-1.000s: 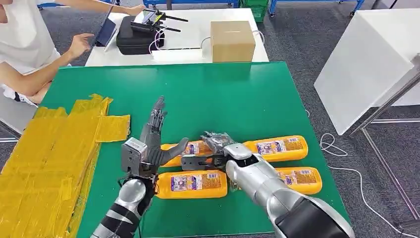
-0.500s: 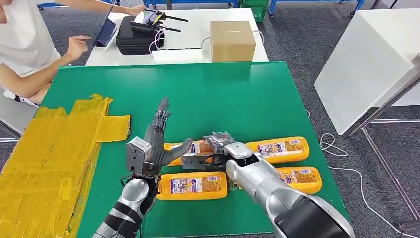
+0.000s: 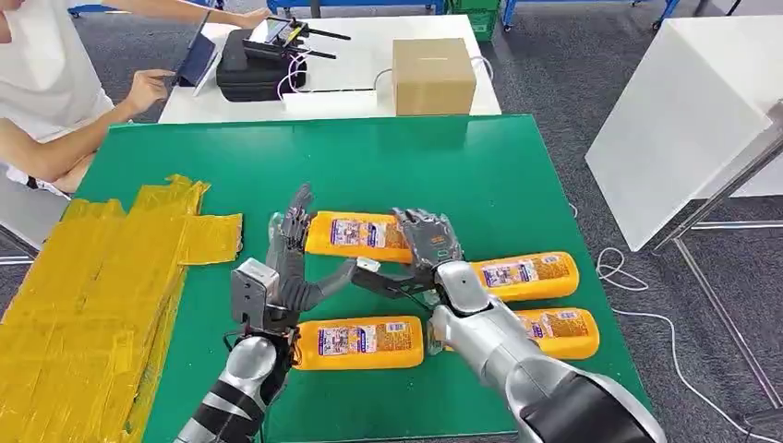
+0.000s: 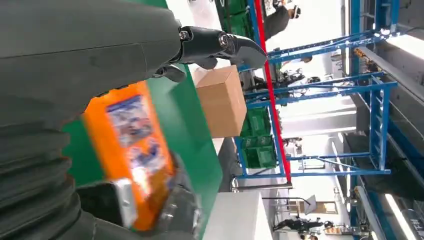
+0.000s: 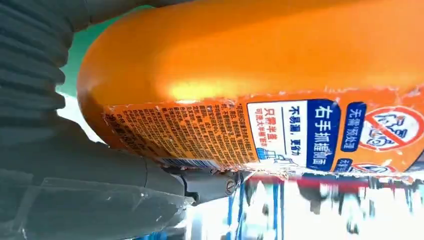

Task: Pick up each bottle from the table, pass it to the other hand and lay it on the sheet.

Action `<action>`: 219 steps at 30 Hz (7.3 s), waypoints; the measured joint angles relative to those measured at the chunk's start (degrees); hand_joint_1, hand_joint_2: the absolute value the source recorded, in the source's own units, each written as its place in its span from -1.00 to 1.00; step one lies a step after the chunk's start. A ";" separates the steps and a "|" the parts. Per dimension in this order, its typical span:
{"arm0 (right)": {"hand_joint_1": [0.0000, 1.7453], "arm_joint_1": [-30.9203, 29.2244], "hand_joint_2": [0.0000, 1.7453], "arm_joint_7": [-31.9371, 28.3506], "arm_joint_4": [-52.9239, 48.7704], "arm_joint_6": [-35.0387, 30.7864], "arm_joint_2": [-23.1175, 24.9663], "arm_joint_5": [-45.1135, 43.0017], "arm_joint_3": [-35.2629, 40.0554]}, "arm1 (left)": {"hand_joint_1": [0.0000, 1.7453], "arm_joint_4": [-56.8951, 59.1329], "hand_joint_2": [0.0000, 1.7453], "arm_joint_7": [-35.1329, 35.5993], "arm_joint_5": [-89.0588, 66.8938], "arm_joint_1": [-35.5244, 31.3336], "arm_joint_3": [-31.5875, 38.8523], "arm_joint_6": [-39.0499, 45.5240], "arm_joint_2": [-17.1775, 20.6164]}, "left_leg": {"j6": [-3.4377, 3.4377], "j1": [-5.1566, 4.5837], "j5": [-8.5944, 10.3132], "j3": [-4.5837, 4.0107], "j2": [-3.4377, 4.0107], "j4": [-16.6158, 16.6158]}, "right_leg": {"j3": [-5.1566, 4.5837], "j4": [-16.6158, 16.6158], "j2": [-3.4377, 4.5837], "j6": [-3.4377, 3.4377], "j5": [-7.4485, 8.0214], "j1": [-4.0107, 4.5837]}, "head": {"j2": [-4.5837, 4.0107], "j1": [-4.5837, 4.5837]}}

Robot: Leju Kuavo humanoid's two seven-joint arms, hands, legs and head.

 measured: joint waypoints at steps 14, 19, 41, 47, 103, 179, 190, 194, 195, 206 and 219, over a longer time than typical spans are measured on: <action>1.00 6.41 1.00 -19.77 -9.73 -6.88 1.40 -10.26 -25.25 | -1.00 -1.86 1.00 1.29 -0.13 1.57 -0.76 0.27 0.24 | 0.00 0.01 0.00 -0.02 -0.01 0.00 | 0.00 0.01 -0.01 0.00 0.00 -0.01 | 0.00 0.00; 0.98 7.24 1.00 -23.78 -9.90 -6.04 2.78 -18.04 -30.03 | -1.00 -2.16 1.00 2.01 1.38 1.55 -0.83 -1.16 0.44 | 0.00 0.01 0.00 -0.02 -0.01 0.00 | 0.00 0.01 -0.01 0.00 0.00 0.00 | 0.00 0.00; 1.00 11.97 1.00 -27.73 -15.67 6.76 7.67 -28.87 -22.86 | -1.00 -2.34 1.00 6.62 12.30 -2.19 -0.66 -10.75 1.98 | -0.01 0.02 0.01 -0.03 -0.02 -0.01 | -0.01 0.03 -0.01 0.00 0.00 0.01 | 0.00 0.00; 1.00 13.91 1.00 -27.56 -19.63 6.87 7.80 -30.58 -17.70 | -1.00 -2.67 1.00 6.62 13.31 -2.64 0.11 -10.73 2.75 | -0.01 0.02 0.01 -0.02 0.00 -0.01 | -0.01 0.03 0.00 0.00 0.00 0.01 | 0.00 0.04; -1.00 21.63 -1.00 -26.31 -44.18 5.89 1.99 -36.81 -0.39 | 1.00 -11.63 1.00 -1.04 -15.41 -1.73 6.71 19.92 5.10 | -0.02 0.02 0.01 -0.03 -0.01 -0.02 | -0.05 0.03 0.00 0.00 0.00 0.02 | 0.00 0.02; -1.00 29.50 1.00 -15.38 -59.91 26.67 -14.03 -14.64 7.13 | -1.00 29.35 1.00 15.06 -53.99 -9.17 21.09 21.35 12.06 | -0.10 0.06 0.04 -0.10 -0.01 -0.03 | -0.07 0.03 0.00 -0.02 0.00 0.03 | 0.00 0.04; -1.00 27.67 1.00 -13.38 -55.54 27.64 -15.19 -11.24 10.25 | -1.00 22.37 1.00 14.07 -51.39 -7.65 19.78 19.04 10.71 | -0.10 0.06 0.04 -0.08 -0.01 -0.03 | -0.08 0.02 0.00 -0.02 0.00 0.03 | 0.00 0.02; -1.00 26.63 1.00 -11.58 -52.12 27.55 -15.30 -8.19 11.87 | -1.00 17.64 1.00 15.15 -50.49 -6.40 17.40 17.99 10.38 | -0.10 0.05 0.05 -0.09 -0.01 -0.03 | -0.07 0.03 0.00 -0.02 0.00 0.02 | 0.00 0.02; -1.00 26.44 1.00 -11.41 -51.34 27.55 -15.32 -7.91 12.24 | -1.00 16.72 1.00 15.17 -50.27 -6.20 16.96 17.72 10.32 | -0.10 0.05 0.05 -0.09 -0.01 -0.03 | -0.07 0.03 0.00 -0.02 0.00 0.02 | 0.00 0.02; -1.00 23.77 1.00 -9.39 -44.02 27.57 -13.68 -5.75 14.23 | -1.00 14.14 1.00 14.12 -47.01 -5.70 14.80 16.87 9.88 | -0.10 0.05 0.05 -0.09 -0.01 -0.03 | -0.08 0.03 0.00 -0.02 0.00 0.03 | 0.00 0.02; -1.00 17.30 1.00 -5.33 -29.89 28.95 -6.84 -1.68 15.50 | -1.00 2.40 1.00 -1.56 -16.56 -2.03 13.90 -1.78 7.91 | -0.10 0.05 0.05 0.02 0.05 -0.03 | -0.02 0.03 0.05 -0.02 0.00 0.03 | 0.00 0.02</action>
